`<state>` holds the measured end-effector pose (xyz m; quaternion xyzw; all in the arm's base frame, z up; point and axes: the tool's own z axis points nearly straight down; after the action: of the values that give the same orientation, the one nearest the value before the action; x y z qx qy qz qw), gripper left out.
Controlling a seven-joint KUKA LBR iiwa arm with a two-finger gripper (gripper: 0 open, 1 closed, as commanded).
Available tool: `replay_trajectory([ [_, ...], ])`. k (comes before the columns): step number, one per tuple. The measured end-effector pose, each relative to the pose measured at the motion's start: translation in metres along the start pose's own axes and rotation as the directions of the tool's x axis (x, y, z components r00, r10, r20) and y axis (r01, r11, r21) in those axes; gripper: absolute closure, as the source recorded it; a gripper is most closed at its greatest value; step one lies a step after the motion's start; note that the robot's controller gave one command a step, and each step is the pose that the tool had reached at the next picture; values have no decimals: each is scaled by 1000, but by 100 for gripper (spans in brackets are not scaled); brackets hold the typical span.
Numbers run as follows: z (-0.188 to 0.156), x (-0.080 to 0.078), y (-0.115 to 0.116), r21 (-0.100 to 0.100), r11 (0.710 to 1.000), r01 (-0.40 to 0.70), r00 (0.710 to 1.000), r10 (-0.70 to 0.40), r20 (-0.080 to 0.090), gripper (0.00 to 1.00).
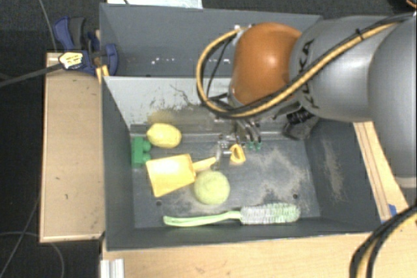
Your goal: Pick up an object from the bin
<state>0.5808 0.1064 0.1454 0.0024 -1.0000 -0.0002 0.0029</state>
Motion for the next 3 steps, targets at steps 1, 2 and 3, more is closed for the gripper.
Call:
replay_trajectory([
  [1,-5,-2,-1,-1,1000,-5,1000,5,8,0],
  [2,77,19,58,-1,978,208,978,-207,1,0],
  [3,75,24,67,0,995,99,995,-99,6,0],
])
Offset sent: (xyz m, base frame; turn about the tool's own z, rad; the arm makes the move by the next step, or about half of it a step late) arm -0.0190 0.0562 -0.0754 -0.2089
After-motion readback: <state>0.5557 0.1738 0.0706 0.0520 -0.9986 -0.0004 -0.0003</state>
